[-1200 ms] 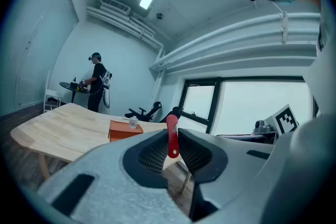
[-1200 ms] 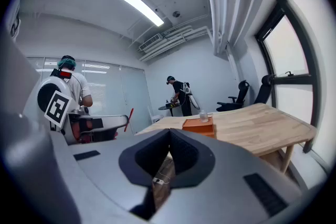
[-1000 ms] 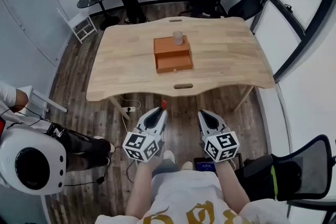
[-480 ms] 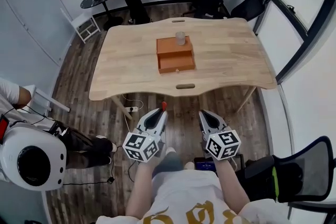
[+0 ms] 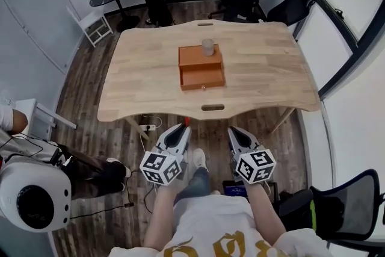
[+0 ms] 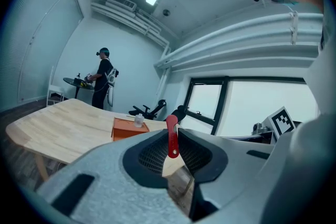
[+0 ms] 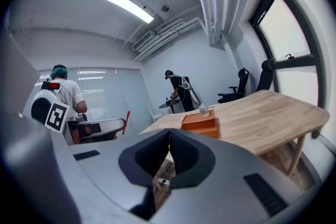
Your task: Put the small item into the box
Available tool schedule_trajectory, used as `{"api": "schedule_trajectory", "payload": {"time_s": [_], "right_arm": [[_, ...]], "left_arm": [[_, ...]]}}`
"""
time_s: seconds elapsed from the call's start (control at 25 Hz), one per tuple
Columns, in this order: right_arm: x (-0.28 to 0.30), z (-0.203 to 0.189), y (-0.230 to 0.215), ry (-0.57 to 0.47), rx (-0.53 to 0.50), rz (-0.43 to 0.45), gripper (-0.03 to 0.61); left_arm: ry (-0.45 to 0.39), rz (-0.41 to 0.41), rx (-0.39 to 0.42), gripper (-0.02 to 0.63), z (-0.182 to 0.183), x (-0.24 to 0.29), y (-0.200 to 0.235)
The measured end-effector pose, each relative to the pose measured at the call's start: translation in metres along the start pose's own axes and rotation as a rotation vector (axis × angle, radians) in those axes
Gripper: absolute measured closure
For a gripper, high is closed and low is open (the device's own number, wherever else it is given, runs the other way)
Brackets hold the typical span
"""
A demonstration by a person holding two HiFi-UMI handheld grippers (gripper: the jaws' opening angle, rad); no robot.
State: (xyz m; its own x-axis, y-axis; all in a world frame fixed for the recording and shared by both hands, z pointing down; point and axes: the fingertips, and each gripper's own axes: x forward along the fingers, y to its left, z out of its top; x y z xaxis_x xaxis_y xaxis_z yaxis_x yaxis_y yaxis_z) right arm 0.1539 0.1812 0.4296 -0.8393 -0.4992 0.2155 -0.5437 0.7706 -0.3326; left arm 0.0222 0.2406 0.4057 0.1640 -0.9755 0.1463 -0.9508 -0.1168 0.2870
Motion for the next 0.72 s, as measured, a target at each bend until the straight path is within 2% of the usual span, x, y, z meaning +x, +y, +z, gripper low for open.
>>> {"api": "schedule_trajectory", "payload": {"time_s": [0.36,0.72], "right_arm": [[0.095,0.033,-0.061,0.032,0.02,-0.067,0.566],[0.21,0.058,-0.094,0.079,0.03,-0.107,0.566]], "left_arm": [[0.047,-0.062,-0.009,0.555,0.029,0.112,0.062],[0.087,-0.108,-0.034,0.555,0.057,0.207,0.149]]}}
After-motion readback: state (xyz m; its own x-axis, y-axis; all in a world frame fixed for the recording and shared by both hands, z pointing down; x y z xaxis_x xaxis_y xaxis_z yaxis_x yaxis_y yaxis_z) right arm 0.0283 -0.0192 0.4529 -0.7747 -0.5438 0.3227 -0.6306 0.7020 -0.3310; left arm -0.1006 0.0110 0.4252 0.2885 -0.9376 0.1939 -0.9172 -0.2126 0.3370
